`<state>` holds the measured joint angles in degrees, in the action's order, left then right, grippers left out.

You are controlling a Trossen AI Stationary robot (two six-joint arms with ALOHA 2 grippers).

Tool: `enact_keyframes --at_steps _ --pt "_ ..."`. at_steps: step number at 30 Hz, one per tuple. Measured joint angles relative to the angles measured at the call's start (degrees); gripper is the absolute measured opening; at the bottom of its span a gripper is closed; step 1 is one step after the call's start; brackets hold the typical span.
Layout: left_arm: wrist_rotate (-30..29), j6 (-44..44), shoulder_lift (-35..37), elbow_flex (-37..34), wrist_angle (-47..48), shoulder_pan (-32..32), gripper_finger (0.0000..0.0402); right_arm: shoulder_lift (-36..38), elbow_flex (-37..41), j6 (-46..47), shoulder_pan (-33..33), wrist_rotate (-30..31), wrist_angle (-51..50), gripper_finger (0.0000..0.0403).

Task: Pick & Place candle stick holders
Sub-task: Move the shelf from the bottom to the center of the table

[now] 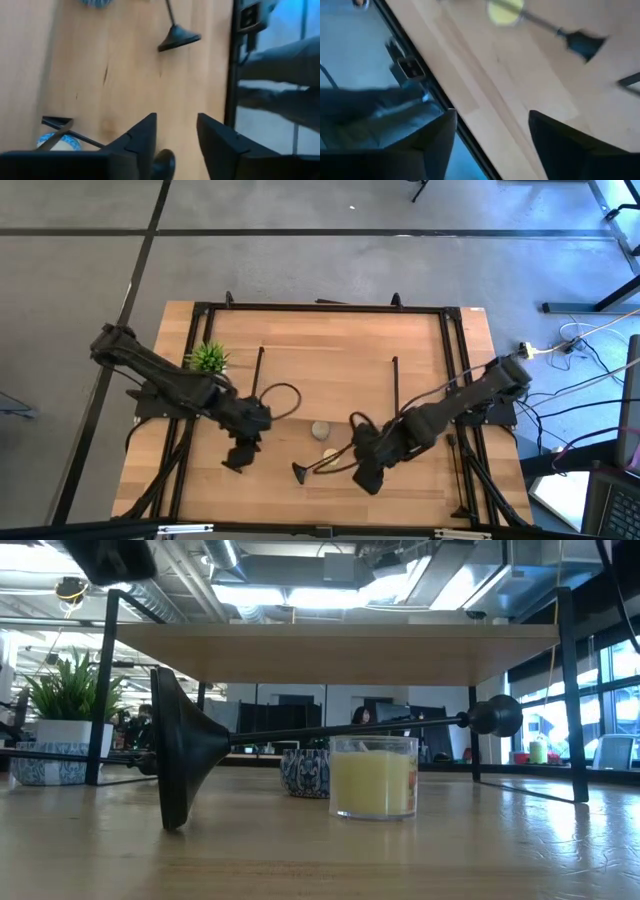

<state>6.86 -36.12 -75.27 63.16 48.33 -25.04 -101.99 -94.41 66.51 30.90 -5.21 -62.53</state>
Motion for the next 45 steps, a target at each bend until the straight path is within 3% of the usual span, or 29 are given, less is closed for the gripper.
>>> enact_keyframes --at_steps 6,10,14,20,32,45 --pt "0.5 2.6 -3.4 0.2 0.0 0.2 0.006 -1.1 0.0 -0.5 -0.1 0.0 1.4 0.0143" --pt "-5.1 3.1 -3.0 0.0 0.0 -0.2 0.0011 -0.7 0.0 -0.1 -0.1 5.0 0.3 0.0063" --pt "-10.6 4.0 -2.4 0.0 0.1 0.6 0.0003 -0.8 0.0 0.4 -0.2 10.5 -1.7 0.0008" --pt "-10.0 6.0 -3.5 0.0 1.9 3.8 0.0002 -1.0 0.0 0.8 -2.3 11.4 -7.0 0.0004" --pt "-10.5 8.8 -4.5 0.1 4.4 8.3 0.0002 -1.3 0.0 0.6 -5.5 12.7 -8.1 0.0003" --pt "-10.9 9.9 -4.5 0.0 4.4 9.0 0.0002 -7.6 0.0 0.1 -9.6 10.8 -11.0 0.0002"
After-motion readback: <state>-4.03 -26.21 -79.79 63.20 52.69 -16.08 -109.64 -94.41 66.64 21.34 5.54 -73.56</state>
